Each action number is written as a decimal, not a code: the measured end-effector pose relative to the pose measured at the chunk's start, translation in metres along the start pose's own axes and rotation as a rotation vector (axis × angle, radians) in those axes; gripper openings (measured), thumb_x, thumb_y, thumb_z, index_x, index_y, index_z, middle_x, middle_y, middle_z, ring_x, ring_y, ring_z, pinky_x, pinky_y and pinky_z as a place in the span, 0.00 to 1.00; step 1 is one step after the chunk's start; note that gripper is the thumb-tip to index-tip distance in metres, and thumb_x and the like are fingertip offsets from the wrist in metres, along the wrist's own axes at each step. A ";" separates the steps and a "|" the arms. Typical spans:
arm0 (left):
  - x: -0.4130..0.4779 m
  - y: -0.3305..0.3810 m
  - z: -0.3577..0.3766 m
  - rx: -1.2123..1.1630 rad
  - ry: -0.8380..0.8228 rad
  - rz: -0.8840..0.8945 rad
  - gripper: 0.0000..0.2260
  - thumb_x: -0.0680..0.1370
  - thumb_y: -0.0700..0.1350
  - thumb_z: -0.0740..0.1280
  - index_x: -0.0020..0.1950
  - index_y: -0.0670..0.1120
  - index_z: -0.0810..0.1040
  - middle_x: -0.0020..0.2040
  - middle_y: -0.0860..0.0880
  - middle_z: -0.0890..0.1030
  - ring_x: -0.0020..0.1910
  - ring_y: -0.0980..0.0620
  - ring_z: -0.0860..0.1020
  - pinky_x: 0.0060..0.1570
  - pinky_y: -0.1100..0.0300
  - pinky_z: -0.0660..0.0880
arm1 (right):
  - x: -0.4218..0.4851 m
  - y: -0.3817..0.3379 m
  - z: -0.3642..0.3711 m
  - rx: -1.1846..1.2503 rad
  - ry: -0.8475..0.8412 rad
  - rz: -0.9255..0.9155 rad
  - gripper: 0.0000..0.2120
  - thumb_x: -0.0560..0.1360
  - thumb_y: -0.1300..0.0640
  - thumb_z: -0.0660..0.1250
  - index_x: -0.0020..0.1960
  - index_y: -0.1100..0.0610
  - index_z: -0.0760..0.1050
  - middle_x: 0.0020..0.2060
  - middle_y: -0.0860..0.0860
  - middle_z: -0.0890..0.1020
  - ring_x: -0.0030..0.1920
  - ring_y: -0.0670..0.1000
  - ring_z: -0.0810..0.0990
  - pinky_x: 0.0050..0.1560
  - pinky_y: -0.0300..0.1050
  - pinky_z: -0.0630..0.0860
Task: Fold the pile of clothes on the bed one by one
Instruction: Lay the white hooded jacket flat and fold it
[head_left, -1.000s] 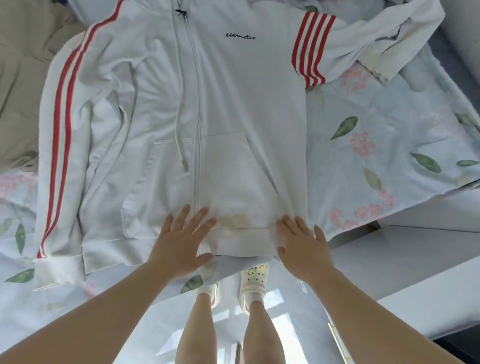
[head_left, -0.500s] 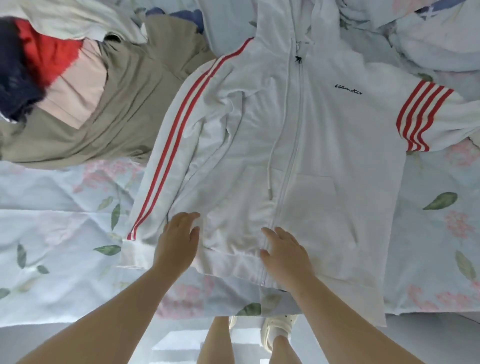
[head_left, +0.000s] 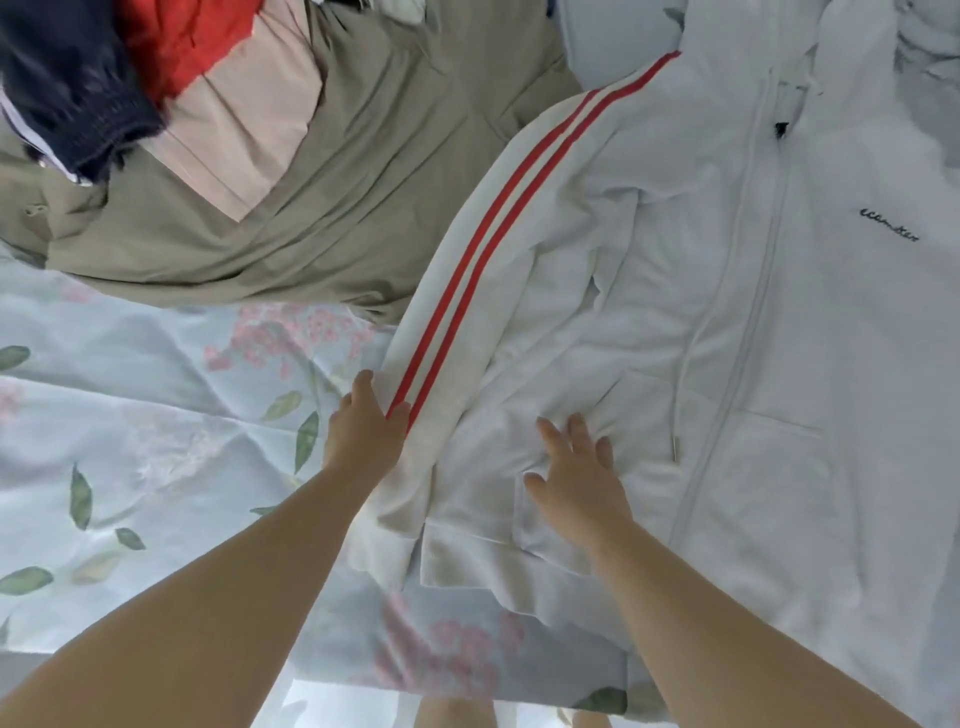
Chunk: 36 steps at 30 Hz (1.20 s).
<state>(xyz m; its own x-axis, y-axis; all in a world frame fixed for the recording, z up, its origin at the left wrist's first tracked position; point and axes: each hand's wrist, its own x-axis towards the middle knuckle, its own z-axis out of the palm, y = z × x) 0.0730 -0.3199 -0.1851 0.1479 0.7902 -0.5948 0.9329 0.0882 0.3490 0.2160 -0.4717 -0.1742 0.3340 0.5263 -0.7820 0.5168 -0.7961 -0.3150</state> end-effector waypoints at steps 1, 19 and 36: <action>0.006 -0.001 -0.003 0.035 -0.033 -0.007 0.21 0.80 0.50 0.60 0.71 0.46 0.63 0.65 0.43 0.72 0.60 0.41 0.73 0.59 0.46 0.72 | 0.003 -0.002 -0.001 -0.004 -0.021 0.022 0.30 0.81 0.50 0.54 0.77 0.44 0.42 0.77 0.49 0.39 0.76 0.61 0.38 0.74 0.54 0.54; 0.043 0.080 -0.149 -0.530 0.261 0.171 0.11 0.82 0.48 0.54 0.50 0.43 0.71 0.38 0.49 0.73 0.38 0.50 0.72 0.38 0.57 0.68 | 0.010 -0.043 -0.098 0.349 0.157 0.087 0.26 0.78 0.56 0.59 0.75 0.52 0.57 0.70 0.55 0.65 0.64 0.55 0.72 0.59 0.46 0.71; 0.074 0.160 -0.161 -1.257 -0.011 -0.288 0.08 0.82 0.46 0.60 0.54 0.45 0.77 0.46 0.47 0.81 0.45 0.48 0.80 0.43 0.53 0.76 | 0.062 -0.088 -0.190 0.906 0.018 -0.083 0.18 0.79 0.47 0.60 0.68 0.49 0.67 0.60 0.51 0.77 0.56 0.51 0.77 0.57 0.47 0.72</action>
<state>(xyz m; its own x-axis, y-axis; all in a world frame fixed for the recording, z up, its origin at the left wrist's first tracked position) 0.1805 -0.1497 -0.0572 0.0022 0.6428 -0.7660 -0.0151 0.7660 0.6427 0.3412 -0.3122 -0.0927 0.3399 0.5911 -0.7315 -0.2752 -0.6812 -0.6784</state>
